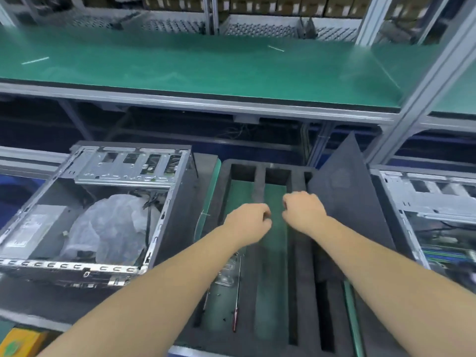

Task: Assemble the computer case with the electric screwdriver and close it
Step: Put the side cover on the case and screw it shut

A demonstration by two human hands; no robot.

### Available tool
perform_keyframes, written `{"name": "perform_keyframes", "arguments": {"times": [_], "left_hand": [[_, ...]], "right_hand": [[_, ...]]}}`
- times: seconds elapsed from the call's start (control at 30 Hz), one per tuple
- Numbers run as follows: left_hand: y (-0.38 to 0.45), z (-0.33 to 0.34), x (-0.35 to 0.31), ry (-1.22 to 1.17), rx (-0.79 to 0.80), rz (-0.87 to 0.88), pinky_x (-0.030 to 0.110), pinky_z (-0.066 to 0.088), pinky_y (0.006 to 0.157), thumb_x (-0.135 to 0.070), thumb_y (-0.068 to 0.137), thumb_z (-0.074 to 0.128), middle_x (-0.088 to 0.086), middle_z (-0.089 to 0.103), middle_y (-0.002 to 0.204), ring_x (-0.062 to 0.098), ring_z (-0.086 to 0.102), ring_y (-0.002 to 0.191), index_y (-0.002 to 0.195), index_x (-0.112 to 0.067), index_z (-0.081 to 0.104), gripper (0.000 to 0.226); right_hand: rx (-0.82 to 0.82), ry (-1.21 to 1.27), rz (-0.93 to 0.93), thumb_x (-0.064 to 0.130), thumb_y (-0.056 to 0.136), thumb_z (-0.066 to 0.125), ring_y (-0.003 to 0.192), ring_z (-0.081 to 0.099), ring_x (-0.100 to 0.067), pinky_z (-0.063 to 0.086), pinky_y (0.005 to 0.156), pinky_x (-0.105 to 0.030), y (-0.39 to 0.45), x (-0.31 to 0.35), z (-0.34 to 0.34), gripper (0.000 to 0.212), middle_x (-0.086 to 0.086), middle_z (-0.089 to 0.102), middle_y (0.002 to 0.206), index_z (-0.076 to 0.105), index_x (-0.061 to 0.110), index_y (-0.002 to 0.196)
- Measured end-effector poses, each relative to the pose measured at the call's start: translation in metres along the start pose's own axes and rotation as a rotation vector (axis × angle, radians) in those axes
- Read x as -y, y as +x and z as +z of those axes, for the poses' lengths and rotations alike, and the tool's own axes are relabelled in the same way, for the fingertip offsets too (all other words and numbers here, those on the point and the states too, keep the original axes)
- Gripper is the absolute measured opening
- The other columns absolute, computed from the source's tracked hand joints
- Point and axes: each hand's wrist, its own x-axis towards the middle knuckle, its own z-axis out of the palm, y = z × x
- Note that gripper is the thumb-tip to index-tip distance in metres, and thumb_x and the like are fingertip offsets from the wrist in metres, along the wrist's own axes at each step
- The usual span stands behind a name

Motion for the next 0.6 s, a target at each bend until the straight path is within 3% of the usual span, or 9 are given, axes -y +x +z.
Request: {"name": "perform_keyframes", "arguments": {"times": [0.07,0.17,0.27,0.37,0.43,0.5,0.6], "left_hand": [[0.015,0.008,-0.027,-0.032,-0.001,0.034,0.04,0.054,0.091,-0.037,0.098,0.048,-0.007,0.069,0.119,0.02,0.063,0.105,0.121,-0.029,0.063,0.029],[0.028,0.021,-0.057,-0.066,0.017,0.07,0.038,0.054,0.088,-0.04,0.099,0.047,-0.008,0.068,0.119,0.019,0.062,0.103,0.121,-0.029,0.062,0.029],[0.033,0.027,-0.074,-0.071,0.028,0.088,0.038,0.054,0.089,-0.039,0.1,0.046,-0.007,0.067,0.12,0.02,0.062,0.105,0.122,-0.027,0.062,0.03],[0.038,0.024,-0.082,-0.087,0.008,0.098,0.039,0.055,0.09,-0.04,0.101,0.046,-0.004,0.067,0.122,0.02,0.062,0.105,0.126,-0.025,0.061,0.033],[0.042,0.021,-0.086,-0.099,-0.017,0.102,0.039,0.054,0.09,-0.041,0.102,0.046,-0.004,0.067,0.124,0.02,0.062,0.106,0.129,-0.025,0.06,0.035],[0.046,0.019,-0.091,-0.127,-0.04,0.11,0.037,0.053,0.09,-0.04,0.103,0.045,-0.004,0.066,0.126,0.019,0.062,0.107,0.131,-0.025,0.059,0.035],[0.056,0.02,-0.104,-0.229,-0.061,0.135,0.036,0.052,0.095,-0.035,0.104,0.042,-0.005,0.065,0.131,0.017,0.061,0.11,0.135,-0.026,0.059,0.036]], "right_hand": [[-0.102,-0.198,0.108,0.031,0.098,0.055,0.122,0.054,-0.03,0.039,0.104,-0.046,-0.005,-0.043,-0.012,0.03,-0.007,0.062,0.127,0.062,0.019,0.124],[-0.22,-0.406,0.266,0.031,0.096,0.055,0.14,0.038,-0.034,0.02,0.124,-0.055,-0.015,-0.09,-0.023,0.045,-0.013,0.049,0.146,0.053,0.015,0.137],[-0.232,-0.393,0.394,0.029,0.094,0.058,0.148,0.029,-0.036,0.02,0.125,-0.057,-0.022,-0.106,-0.032,0.061,-0.019,0.034,0.158,0.04,0.008,0.148],[-0.178,-0.198,0.463,0.02,0.095,0.058,0.146,0.035,-0.041,0.041,0.114,-0.049,-0.025,-0.103,-0.034,0.07,-0.028,0.023,0.164,0.026,0.001,0.154],[-0.167,-0.109,0.464,0.015,0.095,0.06,0.133,0.05,-0.043,0.052,0.094,-0.043,-0.027,-0.101,-0.034,0.069,-0.031,0.023,0.162,0.026,0.0,0.153],[-0.181,-0.039,0.452,0.012,0.093,0.062,0.119,0.059,-0.041,0.053,0.077,-0.04,-0.028,-0.1,-0.035,0.062,-0.028,0.033,0.153,0.033,0.002,0.147],[-0.236,0.088,0.455,0.003,0.09,0.063,0.102,0.065,-0.038,0.049,0.066,-0.039,-0.025,-0.105,-0.037,0.063,-0.023,0.045,0.137,0.031,0.007,0.145]]}}
